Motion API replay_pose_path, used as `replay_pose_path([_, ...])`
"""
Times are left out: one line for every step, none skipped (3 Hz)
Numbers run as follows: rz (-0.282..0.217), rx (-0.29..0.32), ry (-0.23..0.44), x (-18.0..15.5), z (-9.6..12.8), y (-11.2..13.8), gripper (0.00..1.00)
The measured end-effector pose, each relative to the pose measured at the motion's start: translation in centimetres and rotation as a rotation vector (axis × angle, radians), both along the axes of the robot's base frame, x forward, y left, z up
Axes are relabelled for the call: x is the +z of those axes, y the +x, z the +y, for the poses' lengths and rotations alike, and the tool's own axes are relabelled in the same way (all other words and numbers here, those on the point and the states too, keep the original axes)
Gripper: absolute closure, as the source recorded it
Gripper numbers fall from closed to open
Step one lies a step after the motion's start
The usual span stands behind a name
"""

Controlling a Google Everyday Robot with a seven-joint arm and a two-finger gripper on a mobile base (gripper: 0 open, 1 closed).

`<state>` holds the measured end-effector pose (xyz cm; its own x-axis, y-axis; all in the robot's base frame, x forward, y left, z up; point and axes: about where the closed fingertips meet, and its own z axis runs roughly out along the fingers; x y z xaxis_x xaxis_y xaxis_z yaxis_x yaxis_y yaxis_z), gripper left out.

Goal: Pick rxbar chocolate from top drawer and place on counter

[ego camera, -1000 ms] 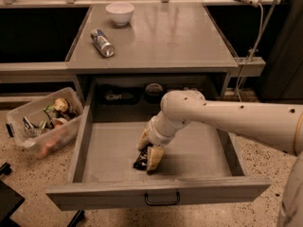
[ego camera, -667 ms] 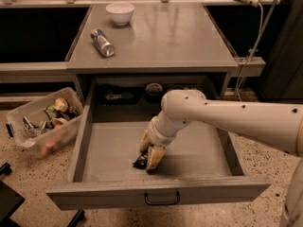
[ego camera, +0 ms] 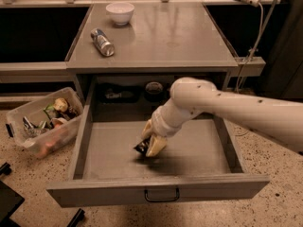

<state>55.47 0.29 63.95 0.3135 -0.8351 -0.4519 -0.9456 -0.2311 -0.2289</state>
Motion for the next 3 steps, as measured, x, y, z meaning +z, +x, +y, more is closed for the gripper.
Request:
replay_pose_path([-0.039,0.084,0.159,8.0,-0.6,1.5,1.00])
replay_pose_path([-0.041,0.084,0.173,8.9,-0.7,1.8,1.00])
replay_pose_path([-0.073,0.075,0.235,13.8,-1.4,3.0,1.00])
